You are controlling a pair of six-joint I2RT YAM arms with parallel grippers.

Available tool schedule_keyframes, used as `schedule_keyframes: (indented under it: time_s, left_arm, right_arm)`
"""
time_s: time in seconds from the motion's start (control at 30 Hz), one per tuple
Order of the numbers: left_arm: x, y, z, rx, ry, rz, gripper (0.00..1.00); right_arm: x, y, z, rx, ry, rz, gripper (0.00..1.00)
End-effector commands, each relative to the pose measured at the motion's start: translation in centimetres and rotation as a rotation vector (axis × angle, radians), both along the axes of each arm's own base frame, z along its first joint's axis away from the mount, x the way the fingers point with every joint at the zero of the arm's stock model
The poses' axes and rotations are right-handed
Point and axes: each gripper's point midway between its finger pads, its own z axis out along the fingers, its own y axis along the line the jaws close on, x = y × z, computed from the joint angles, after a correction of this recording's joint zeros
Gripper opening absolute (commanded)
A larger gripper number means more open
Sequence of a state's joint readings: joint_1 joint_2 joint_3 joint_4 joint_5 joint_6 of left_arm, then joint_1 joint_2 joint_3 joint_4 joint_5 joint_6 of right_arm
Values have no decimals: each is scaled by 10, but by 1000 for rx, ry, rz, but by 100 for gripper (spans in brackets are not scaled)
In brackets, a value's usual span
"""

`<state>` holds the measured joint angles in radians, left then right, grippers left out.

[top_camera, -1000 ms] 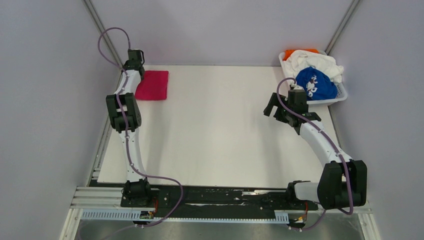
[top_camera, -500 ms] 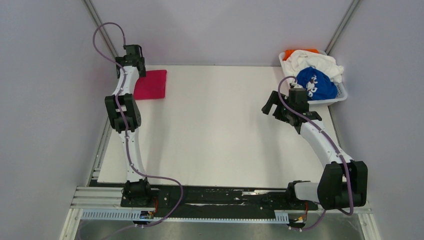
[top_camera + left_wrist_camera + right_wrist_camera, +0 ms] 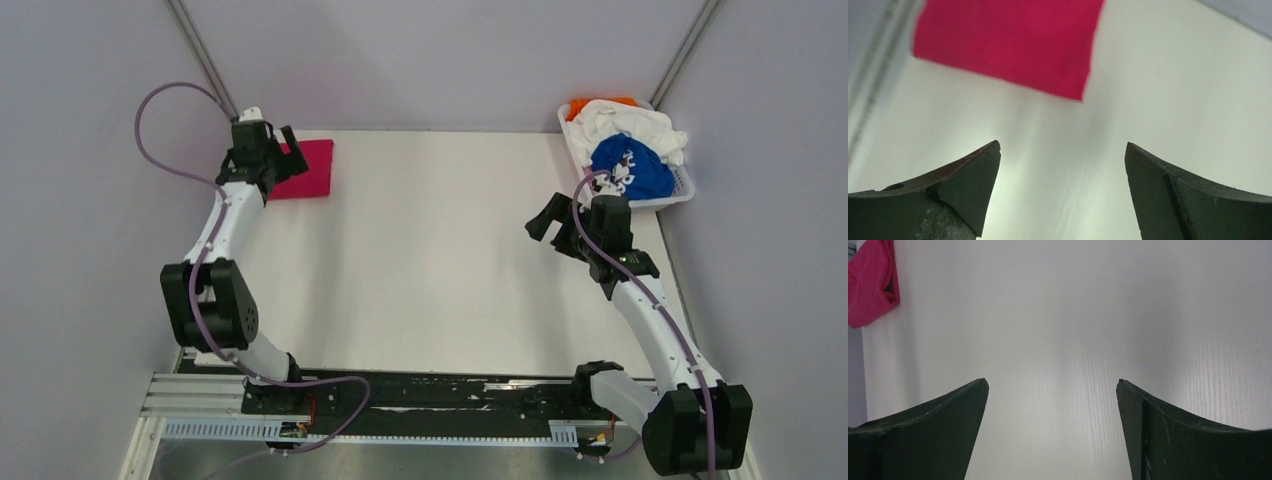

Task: Fold and stack the t-shirts
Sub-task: Reset both arms

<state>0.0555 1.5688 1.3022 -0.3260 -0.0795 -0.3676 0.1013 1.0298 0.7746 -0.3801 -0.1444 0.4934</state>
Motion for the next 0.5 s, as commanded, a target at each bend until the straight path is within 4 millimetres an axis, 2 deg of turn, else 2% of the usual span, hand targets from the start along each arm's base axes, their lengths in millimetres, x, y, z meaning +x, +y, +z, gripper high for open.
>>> schedule_keyframes:
  time_s: [0.0,0.03,0.07,0.1,0.13,0.17,0.2,0.23,0.33,0.47]
  left_arm:
    - [-54,-95,-21,-194,-38,-185,100]
    - [-79,-116,-29,-204,-22,-238,100]
    - [-92,-125,-32,-207,-16,-258,100]
    - [-117,-144,-37,-220,-7,-311,100]
    - [-128,-149,-40,-236,-3,-303,100]
    - [-150,-163,-45,-249,-6,-349,100]
    - [-162,-161,-62,-257,8,-322,100]
    - [-172,-168,-56,-270,-36,-338,100]
    - [-194,-170,-74,-327,-53,-324,100]
    - [-203,-163,-79,-276,-28,-298,100]
  right_arm:
    - [-11,1,10,24,-57,4,100]
    - [-14,-1,8,20,-63,-3,100]
    - [-17,-2,6,17,-66,-12,100]
    - [-20,-4,3,14,-67,-23,100]
    - [-22,-7,-3,10,-61,-36,100]
    - [-25,-9,-9,8,-57,-51,100]
    - [-28,-12,-15,9,-49,-70,100]
    - [-31,-13,-20,19,-44,-91,100]
    - [-37,-13,-31,44,-49,-107,100]
    - [-42,-11,-34,70,-98,-106,100]
